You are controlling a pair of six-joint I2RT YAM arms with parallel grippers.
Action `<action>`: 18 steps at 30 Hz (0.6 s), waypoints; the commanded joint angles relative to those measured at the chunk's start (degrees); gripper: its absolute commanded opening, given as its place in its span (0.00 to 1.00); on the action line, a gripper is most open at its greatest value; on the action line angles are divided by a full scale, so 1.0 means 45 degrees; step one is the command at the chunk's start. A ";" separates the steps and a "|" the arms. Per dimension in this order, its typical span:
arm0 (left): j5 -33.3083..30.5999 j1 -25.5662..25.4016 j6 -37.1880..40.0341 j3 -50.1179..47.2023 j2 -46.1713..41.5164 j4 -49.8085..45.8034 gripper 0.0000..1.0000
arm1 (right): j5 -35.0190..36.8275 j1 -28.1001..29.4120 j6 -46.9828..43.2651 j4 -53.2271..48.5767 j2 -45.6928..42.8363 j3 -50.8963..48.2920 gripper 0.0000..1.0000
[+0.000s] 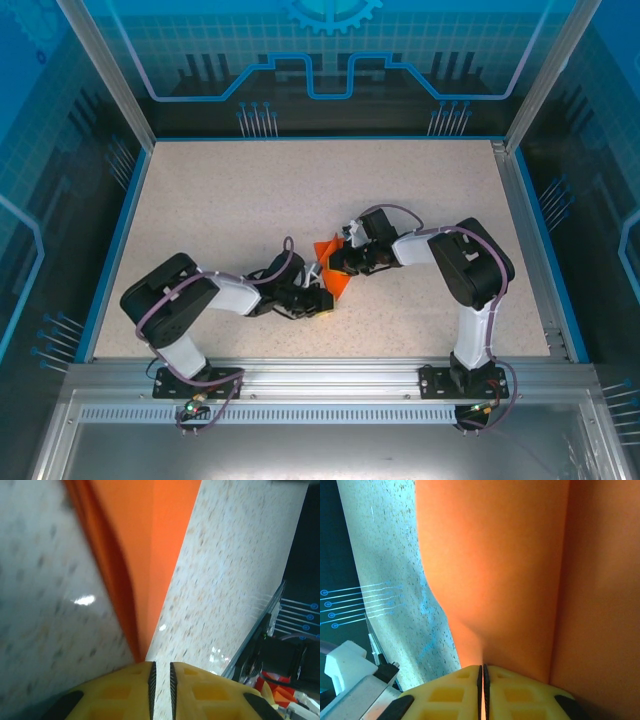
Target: Fold a paper plane with a square sheet of paper (pick it up from the middle)
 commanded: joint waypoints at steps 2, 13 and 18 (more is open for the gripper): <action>-0.0735 -0.0148 -0.0062 -0.0821 -0.1966 -0.2007 0.19 | 0.1818 0.0145 0.0034 -0.0917 0.1033 -0.0502 0.13; -0.2367 0.1207 0.0369 -0.0771 -0.5855 -0.4599 0.27 | 0.2891 0.1017 0.2523 0.0234 0.0375 -0.1577 0.13; -0.1929 0.1212 0.0247 -0.0367 -0.5074 -0.3419 0.27 | 0.3261 0.1580 0.3510 0.0432 0.0197 -0.1692 0.13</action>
